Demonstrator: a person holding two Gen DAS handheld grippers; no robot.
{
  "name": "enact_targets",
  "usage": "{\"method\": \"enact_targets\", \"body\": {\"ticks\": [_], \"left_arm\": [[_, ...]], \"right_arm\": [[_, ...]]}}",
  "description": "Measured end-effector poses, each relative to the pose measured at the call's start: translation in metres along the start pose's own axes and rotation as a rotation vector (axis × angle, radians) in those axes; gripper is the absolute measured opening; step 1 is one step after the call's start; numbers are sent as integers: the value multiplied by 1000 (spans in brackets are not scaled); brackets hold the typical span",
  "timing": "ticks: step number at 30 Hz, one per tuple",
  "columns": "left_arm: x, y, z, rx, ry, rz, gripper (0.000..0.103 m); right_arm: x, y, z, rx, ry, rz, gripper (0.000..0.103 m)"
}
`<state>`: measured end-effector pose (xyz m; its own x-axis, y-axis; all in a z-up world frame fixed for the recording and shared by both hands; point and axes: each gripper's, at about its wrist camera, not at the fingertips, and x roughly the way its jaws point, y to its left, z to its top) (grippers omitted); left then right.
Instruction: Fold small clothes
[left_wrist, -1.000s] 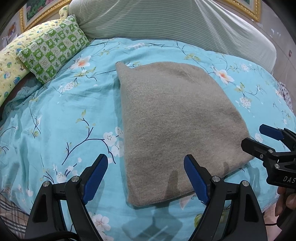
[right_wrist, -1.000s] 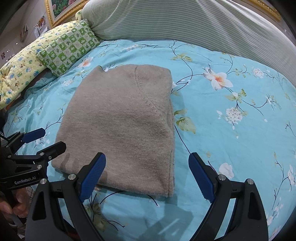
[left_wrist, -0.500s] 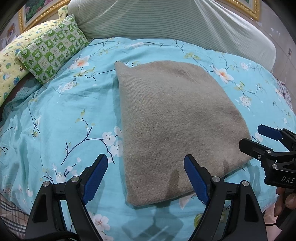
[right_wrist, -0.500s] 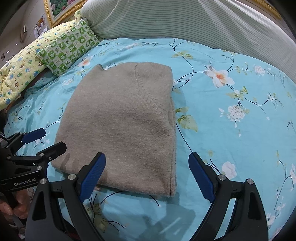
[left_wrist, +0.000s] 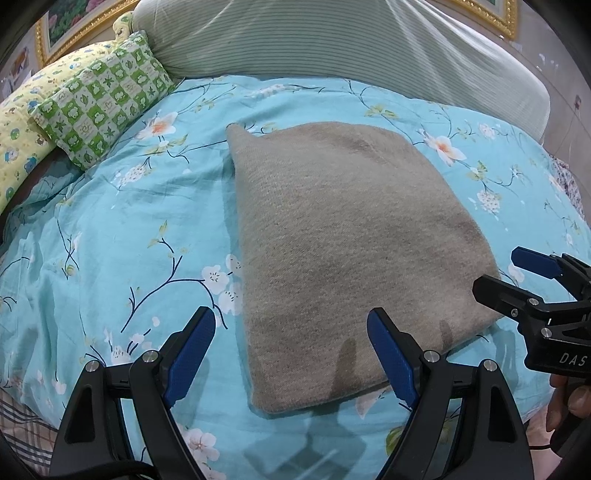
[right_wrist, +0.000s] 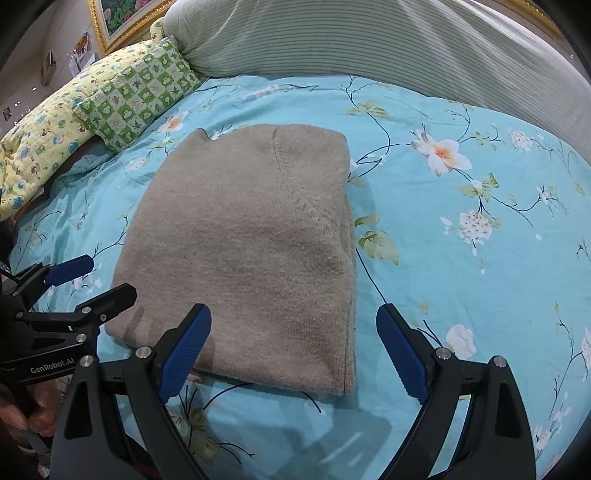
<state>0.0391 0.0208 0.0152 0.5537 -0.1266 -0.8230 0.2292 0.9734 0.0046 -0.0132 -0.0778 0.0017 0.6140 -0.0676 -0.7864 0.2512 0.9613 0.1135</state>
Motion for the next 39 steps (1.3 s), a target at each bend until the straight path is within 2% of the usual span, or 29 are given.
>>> {"method": "enact_targets", "body": {"ticks": [39], "left_arm": [[2,0,0,4,14,8,85]], "right_arm": [[0,-2,5,6,3,28,91]]}}
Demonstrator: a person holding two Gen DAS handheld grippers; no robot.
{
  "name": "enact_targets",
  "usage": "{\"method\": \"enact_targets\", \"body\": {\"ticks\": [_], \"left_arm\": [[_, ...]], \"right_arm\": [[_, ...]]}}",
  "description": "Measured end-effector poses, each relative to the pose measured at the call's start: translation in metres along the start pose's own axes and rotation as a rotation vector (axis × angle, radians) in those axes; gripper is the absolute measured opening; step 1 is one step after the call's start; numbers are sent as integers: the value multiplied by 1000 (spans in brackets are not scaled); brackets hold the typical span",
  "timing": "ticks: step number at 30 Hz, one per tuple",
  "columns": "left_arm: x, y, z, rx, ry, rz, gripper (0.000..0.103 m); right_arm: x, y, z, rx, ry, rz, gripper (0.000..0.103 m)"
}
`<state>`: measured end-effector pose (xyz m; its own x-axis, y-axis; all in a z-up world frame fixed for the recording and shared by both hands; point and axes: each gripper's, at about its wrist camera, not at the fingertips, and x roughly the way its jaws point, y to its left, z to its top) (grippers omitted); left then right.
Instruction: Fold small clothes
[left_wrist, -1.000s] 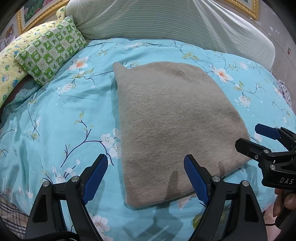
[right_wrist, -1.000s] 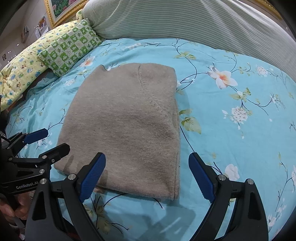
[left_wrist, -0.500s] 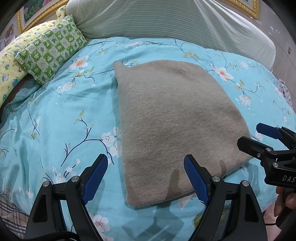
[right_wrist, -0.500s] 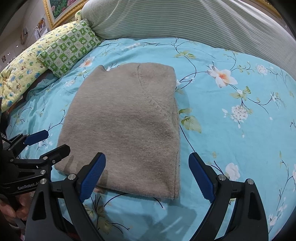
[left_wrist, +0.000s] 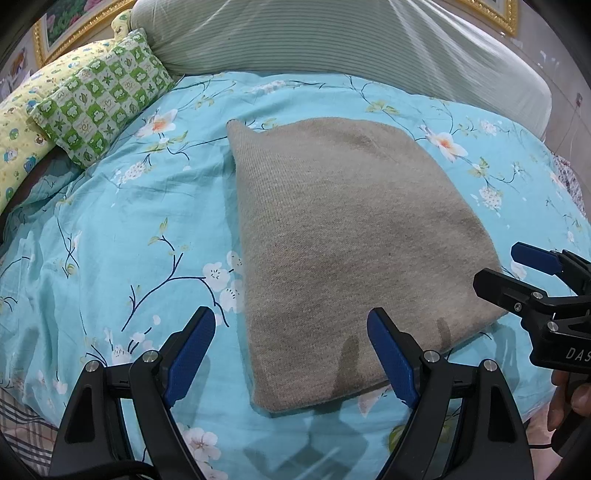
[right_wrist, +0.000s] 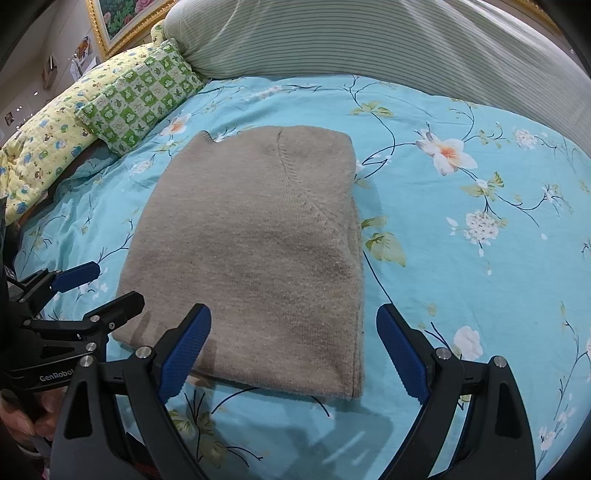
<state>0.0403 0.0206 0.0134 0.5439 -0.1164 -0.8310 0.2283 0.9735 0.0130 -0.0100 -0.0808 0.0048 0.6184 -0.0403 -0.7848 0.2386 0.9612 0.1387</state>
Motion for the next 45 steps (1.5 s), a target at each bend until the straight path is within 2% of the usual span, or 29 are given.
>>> {"method": "enact_targets", "body": {"ticks": [45], "left_arm": [[4,-1,6,12,5,1,85]], "right_arm": [[2,0,5,10,-1,16,91]]}}
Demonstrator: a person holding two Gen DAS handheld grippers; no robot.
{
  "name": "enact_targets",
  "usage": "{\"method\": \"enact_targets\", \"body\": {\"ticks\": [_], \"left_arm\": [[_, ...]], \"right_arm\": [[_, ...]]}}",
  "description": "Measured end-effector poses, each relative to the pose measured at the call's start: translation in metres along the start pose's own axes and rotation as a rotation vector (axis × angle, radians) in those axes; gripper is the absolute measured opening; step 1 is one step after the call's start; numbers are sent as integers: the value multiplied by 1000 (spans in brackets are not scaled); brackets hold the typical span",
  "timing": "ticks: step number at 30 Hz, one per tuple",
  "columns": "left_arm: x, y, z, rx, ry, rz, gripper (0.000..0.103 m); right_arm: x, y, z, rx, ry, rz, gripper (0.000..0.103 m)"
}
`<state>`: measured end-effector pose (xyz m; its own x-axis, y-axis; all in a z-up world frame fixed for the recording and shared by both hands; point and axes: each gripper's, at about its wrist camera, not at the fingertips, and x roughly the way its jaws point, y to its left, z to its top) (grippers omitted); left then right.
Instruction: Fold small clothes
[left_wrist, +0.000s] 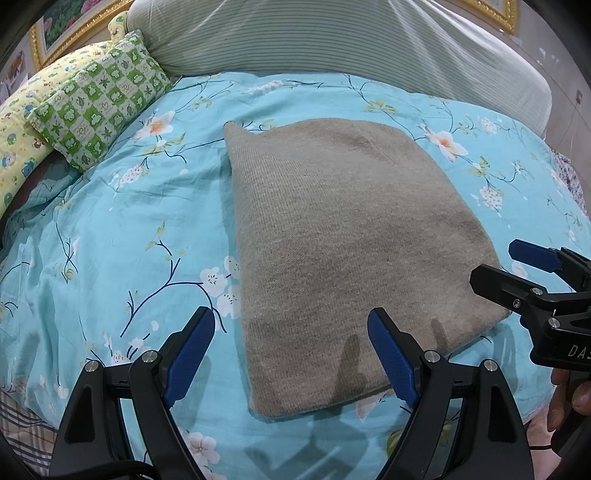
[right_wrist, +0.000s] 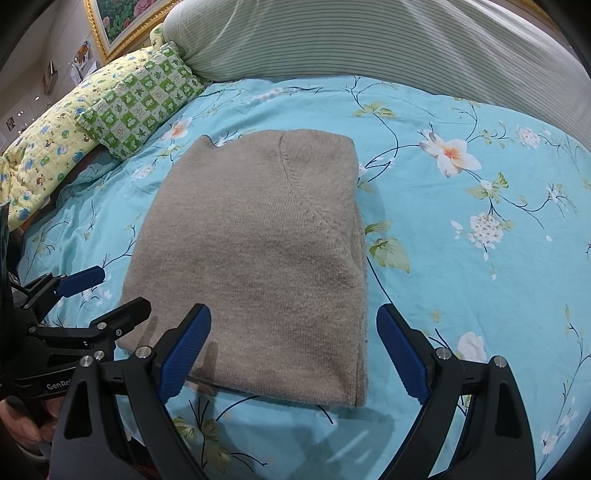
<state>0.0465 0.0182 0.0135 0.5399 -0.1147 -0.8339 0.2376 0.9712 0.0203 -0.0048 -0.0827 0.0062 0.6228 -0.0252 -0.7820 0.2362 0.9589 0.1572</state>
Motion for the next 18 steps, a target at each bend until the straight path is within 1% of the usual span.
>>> {"method": "enact_targets", "body": {"ticks": [18], "left_arm": [[2,0,4,7,-6,2,85]], "right_arm": [[7,2,-1,-1,13,3,91]]}}
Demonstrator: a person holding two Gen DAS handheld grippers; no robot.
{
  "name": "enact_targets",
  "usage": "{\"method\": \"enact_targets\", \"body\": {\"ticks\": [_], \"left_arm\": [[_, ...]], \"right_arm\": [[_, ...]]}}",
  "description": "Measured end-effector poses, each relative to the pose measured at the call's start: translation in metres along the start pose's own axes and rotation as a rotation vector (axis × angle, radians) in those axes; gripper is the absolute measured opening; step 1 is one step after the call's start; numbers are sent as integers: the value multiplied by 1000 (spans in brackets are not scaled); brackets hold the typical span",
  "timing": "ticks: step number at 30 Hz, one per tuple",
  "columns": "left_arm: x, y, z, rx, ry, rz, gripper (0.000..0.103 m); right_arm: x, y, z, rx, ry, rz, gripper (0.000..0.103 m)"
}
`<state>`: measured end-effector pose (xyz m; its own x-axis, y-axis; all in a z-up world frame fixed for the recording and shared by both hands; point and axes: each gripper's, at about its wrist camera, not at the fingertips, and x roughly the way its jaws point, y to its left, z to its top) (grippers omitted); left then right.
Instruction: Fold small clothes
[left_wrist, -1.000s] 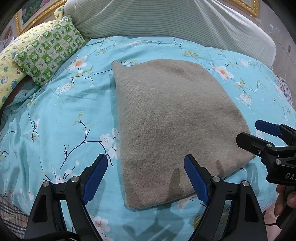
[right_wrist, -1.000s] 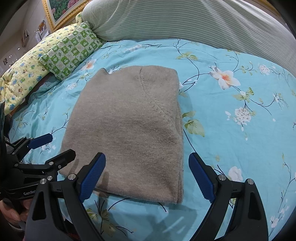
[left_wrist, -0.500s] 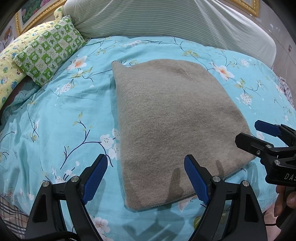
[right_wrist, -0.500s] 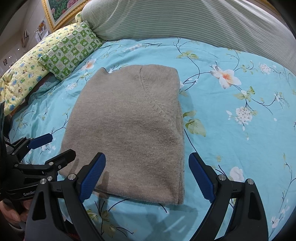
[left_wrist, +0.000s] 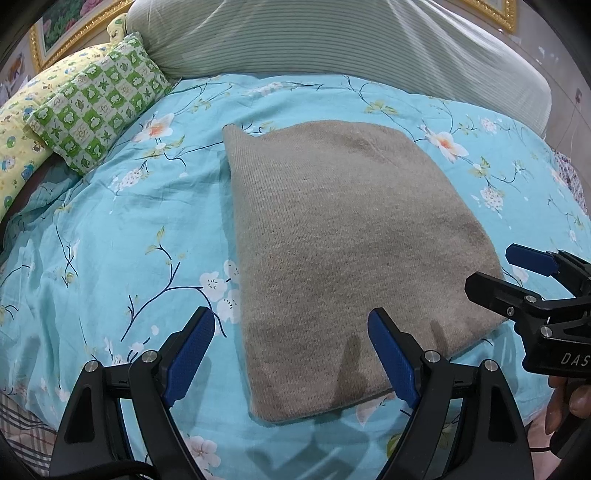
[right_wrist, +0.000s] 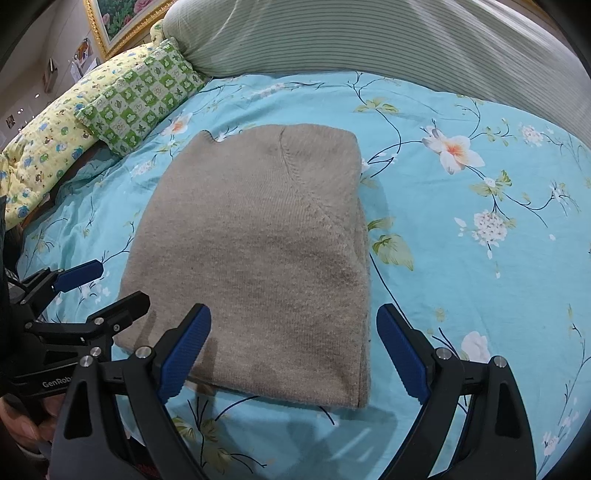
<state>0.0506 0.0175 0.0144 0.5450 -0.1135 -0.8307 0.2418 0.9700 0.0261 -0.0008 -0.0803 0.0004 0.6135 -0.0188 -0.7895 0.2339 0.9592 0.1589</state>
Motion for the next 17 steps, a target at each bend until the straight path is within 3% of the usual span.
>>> {"method": "enact_targets", "body": {"ticks": [17], "left_arm": [[2,6,3,-6,-8,8,85]], "right_arm": [[3,-5,2,7,2,8,91]]}}
